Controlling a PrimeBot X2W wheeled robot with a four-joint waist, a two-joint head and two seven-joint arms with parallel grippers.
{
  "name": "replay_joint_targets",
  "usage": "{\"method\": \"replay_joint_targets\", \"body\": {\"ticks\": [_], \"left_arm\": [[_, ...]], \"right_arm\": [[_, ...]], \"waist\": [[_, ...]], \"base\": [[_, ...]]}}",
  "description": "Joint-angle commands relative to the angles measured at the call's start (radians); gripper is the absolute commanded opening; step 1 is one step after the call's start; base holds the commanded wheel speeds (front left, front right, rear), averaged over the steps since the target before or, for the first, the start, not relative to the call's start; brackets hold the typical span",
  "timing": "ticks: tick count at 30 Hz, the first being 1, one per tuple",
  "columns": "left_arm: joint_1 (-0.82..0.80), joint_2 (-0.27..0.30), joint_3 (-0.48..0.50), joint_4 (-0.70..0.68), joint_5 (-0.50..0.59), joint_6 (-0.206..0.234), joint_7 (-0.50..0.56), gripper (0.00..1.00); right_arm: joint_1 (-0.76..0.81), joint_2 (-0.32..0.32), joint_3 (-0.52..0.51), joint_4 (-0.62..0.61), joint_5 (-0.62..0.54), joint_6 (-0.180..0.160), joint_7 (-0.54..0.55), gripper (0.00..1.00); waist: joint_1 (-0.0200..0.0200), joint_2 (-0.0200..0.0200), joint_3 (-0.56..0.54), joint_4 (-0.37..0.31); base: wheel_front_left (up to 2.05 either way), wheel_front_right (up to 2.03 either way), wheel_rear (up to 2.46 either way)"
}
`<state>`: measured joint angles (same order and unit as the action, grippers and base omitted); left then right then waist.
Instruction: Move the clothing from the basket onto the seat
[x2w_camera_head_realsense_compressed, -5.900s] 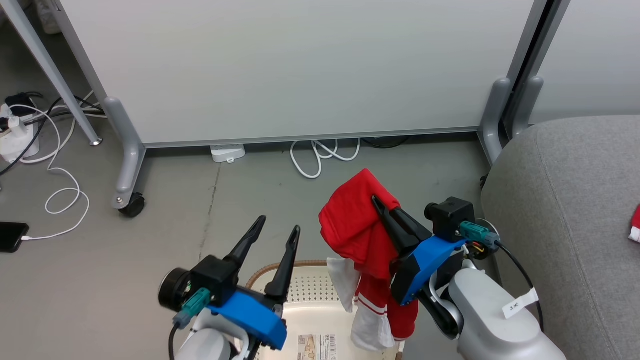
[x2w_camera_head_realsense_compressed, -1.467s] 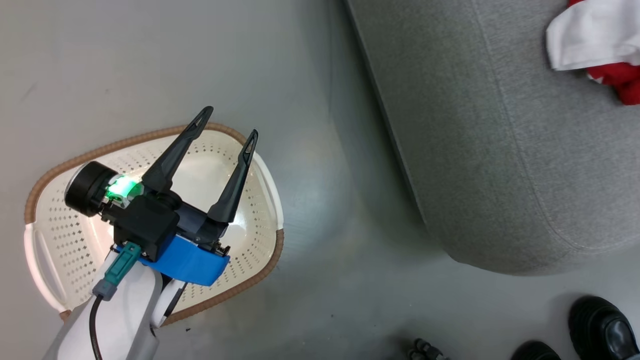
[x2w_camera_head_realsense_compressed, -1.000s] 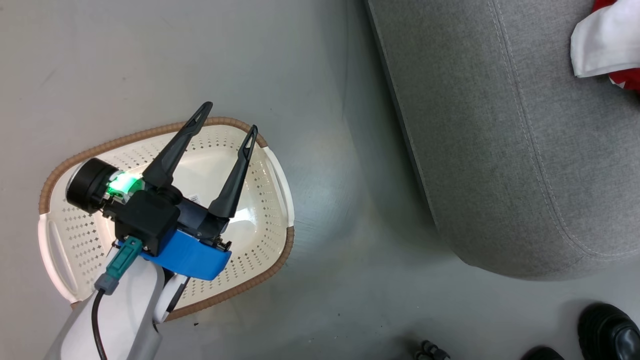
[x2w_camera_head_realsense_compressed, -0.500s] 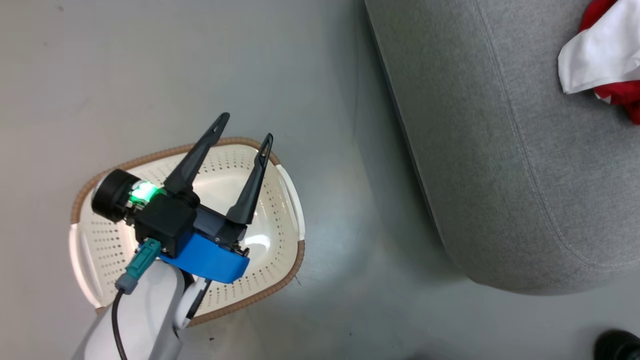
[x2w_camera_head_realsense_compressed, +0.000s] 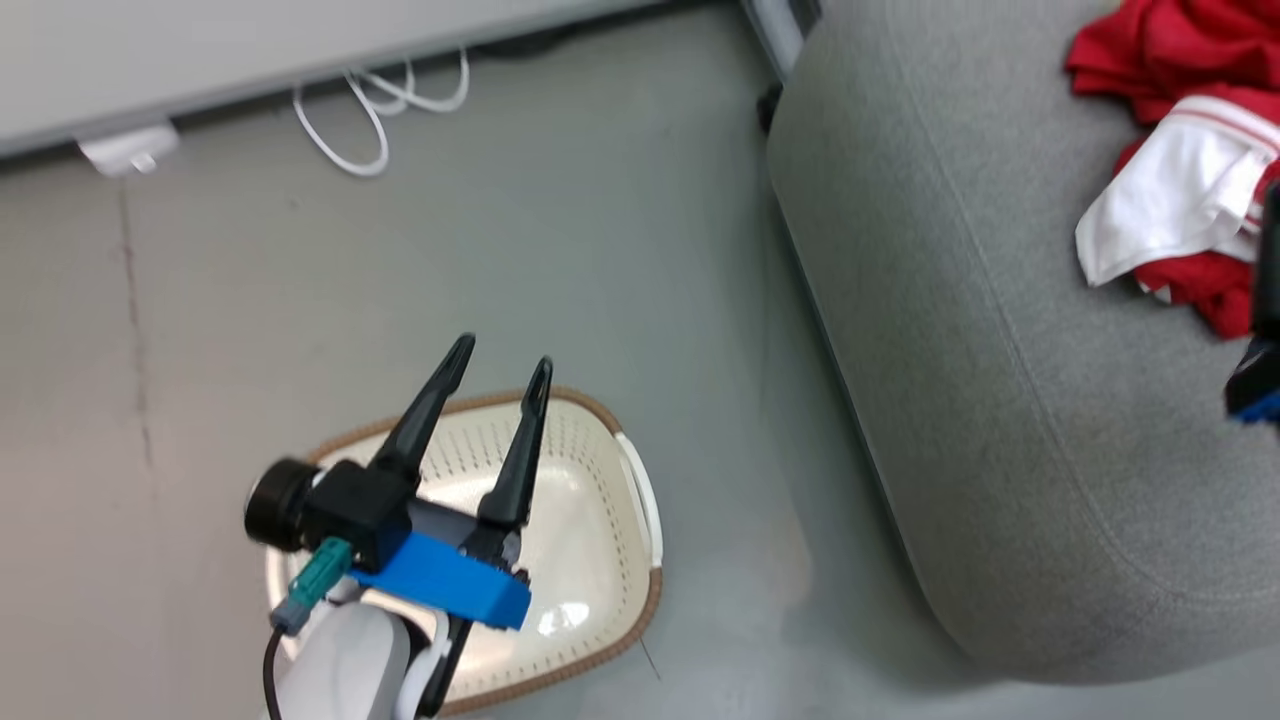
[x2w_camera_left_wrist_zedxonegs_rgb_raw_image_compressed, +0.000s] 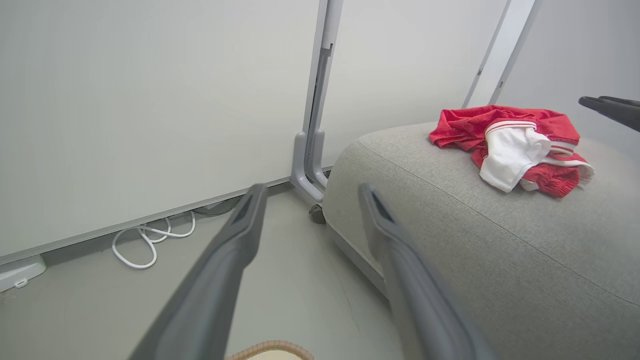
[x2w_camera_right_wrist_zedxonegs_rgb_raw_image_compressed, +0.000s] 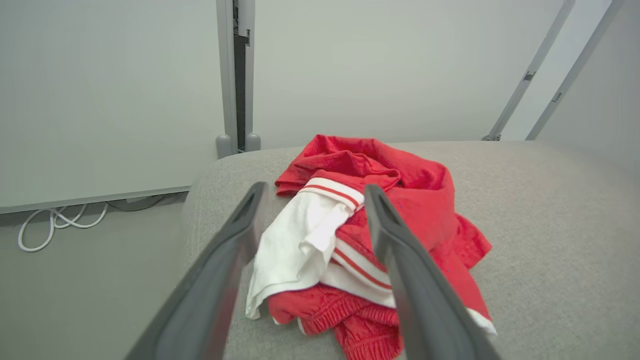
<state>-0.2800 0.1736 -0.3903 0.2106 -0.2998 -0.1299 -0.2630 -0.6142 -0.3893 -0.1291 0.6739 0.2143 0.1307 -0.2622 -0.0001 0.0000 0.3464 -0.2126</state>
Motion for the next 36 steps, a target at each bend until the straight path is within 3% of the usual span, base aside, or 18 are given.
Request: {"method": "replay_joint_targets", "body": {"ticks": [1,14,25,36], "left_arm": [[0.031,-0.013,0.015,0.007,-0.004,-0.001,-0.003,1.00],[0.179,-0.055,0.116,0.059,-0.006,-0.001,-0.003,1.00],[0.214,-0.067,0.177,0.102,-0.005,-0.001,-0.003,1.00],[0.182,-0.073,0.219,0.186,-0.002,-0.001,-0.003,1.00]], "right_arm": [[0.041,0.008,0.006,-0.019,0.006,0.000,-0.004,1.00],[0.309,0.075,0.083,-0.198,-0.001,0.000,0.028,1.00],[0.499,0.157,0.103,-0.378,-0.056,0.000,0.065,1.00],[0.598,0.256,0.071,-0.450,-0.078,0.000,0.061,1.00]], "waist": [[0.0001,0.0000,-0.098,0.035],[0.0001,0.0000,-0.291,0.144],[0.0001,0.0000,-0.363,0.279],[0.0001,0.0000,-0.393,0.356]], "base": [[0.00,0.00,0.00],[0.00,0.00,0.00],[0.00,0.00,0.00],[0.00,0.00,0.00]]}}
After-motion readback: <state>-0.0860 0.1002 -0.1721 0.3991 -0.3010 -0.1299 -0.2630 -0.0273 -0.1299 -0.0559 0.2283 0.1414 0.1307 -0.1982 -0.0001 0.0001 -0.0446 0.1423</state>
